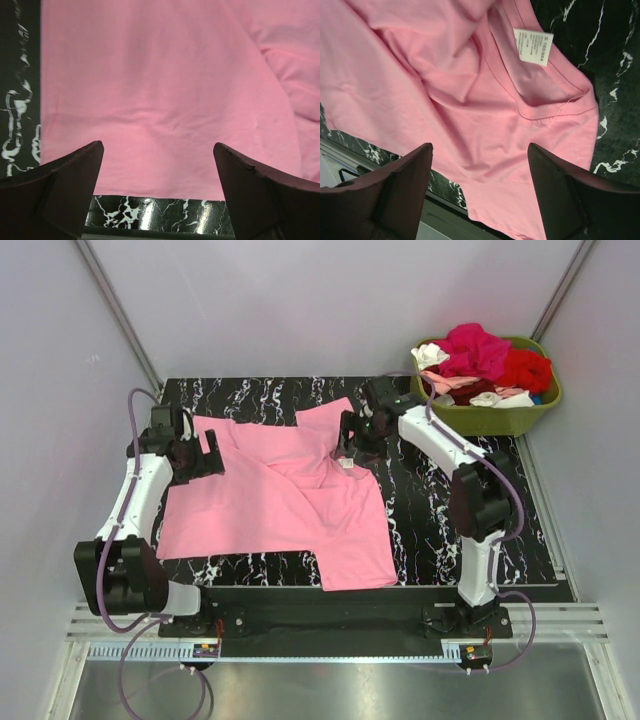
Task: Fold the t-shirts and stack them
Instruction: Flatten the tshirt out
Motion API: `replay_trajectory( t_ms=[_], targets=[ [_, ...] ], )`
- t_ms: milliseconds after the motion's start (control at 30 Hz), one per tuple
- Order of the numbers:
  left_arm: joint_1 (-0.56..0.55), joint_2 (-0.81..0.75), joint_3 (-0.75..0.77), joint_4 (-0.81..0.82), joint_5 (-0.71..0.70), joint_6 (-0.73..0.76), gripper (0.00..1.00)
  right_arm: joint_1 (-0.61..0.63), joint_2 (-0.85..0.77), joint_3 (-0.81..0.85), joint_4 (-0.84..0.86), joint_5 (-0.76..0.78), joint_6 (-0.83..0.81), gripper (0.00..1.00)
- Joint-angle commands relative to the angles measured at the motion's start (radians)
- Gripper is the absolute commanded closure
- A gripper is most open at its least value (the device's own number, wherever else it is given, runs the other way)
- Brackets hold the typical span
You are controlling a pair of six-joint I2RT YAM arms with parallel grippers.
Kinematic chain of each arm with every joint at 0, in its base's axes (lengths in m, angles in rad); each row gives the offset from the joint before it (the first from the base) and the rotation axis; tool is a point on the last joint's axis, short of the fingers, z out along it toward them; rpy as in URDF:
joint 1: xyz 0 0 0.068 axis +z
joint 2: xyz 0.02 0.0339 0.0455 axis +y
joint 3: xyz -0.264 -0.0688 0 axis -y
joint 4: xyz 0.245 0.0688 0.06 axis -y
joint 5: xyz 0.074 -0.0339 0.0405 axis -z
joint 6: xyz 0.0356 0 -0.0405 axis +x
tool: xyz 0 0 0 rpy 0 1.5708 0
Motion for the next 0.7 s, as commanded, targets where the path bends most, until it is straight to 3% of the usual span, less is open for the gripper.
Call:
replay_trajectory(
  t_ms=[0,67,133,367,500,667],
  targets=[
    [0.003,-0.028,-0.018,0.099,0.082,-0.045,0.01,0.021,0.009,-0.025,0.063,-0.066,0.024,0.21],
    [0.002,-0.042,-0.041,0.108,0.084,-0.052,0.01,0.022,0.044,-0.051,0.1,-0.094,0.028,0.33],
    [0.002,-0.049,-0.068,0.111,0.084,-0.056,0.01,0.021,0.096,-0.039,0.094,-0.102,0.018,0.38],
    [0.002,-0.084,-0.137,0.121,0.087,-0.068,0.01,-0.028,0.252,0.029,0.063,-0.153,-0.022,0.4],
    [0.002,-0.127,-0.15,0.098,0.088,-0.065,0.01,-0.116,0.277,-0.033,0.088,-0.209,0.004,0.44],
    [0.002,-0.19,-0.176,0.088,0.093,-0.071,0.01,-0.189,0.228,-0.126,0.039,-0.127,-0.018,0.46]
  ],
)
